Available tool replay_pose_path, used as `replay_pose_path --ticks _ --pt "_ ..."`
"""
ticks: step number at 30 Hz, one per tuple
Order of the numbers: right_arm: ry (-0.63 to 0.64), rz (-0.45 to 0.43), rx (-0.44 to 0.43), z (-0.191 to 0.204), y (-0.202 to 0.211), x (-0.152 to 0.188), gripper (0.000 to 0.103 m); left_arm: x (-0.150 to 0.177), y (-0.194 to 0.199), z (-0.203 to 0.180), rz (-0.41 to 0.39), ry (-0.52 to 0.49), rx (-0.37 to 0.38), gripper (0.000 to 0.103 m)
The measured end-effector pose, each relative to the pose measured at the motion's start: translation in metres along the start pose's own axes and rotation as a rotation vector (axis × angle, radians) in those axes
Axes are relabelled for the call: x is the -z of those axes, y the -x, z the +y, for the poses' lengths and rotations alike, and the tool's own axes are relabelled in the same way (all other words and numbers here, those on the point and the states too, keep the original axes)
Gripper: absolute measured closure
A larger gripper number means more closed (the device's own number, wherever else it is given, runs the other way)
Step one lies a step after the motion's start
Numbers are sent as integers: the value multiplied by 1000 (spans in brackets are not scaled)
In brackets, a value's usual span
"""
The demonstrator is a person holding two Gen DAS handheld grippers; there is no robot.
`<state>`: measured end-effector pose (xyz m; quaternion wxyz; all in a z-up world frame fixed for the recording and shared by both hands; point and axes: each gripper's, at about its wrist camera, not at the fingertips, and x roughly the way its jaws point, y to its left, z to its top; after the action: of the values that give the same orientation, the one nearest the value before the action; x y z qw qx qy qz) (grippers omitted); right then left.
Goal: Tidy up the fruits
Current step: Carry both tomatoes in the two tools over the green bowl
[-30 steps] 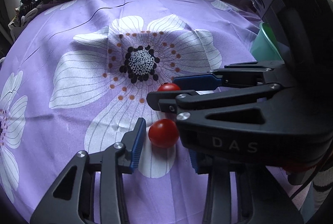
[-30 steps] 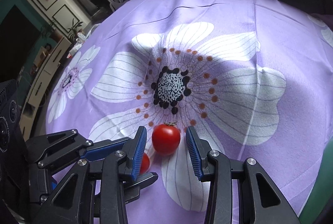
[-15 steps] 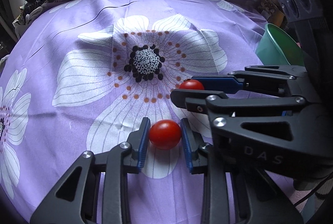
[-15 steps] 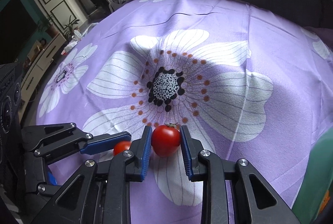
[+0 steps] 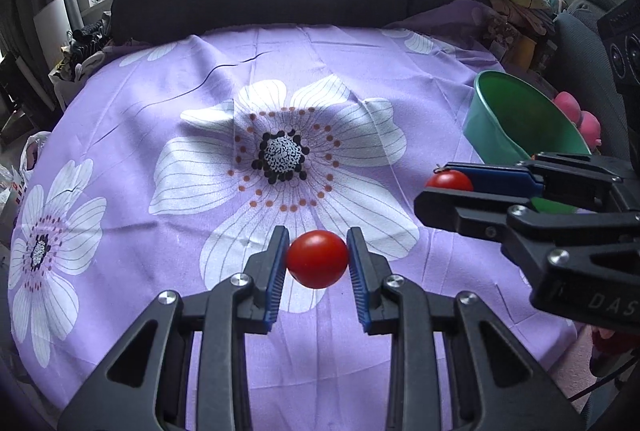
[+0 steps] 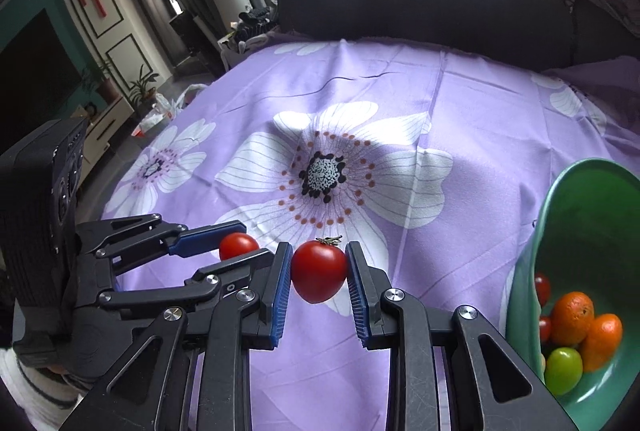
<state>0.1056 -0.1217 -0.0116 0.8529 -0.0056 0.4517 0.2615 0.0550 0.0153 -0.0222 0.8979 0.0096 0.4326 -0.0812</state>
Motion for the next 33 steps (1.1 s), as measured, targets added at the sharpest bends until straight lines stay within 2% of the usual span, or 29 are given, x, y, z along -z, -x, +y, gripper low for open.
replay_pose_path --ticks 9,18,33 --pt "-29 -77 -15 5 41 17 74 -5 23 -22 -62 -47 -9 74" --pt "-61 -136 16 -6 73 27 74 -14 37 -49 -104 -105 5 74" --pt "-186 -212 115 -63 115 44 74 -44 22 -117 -118 -223 92 74"
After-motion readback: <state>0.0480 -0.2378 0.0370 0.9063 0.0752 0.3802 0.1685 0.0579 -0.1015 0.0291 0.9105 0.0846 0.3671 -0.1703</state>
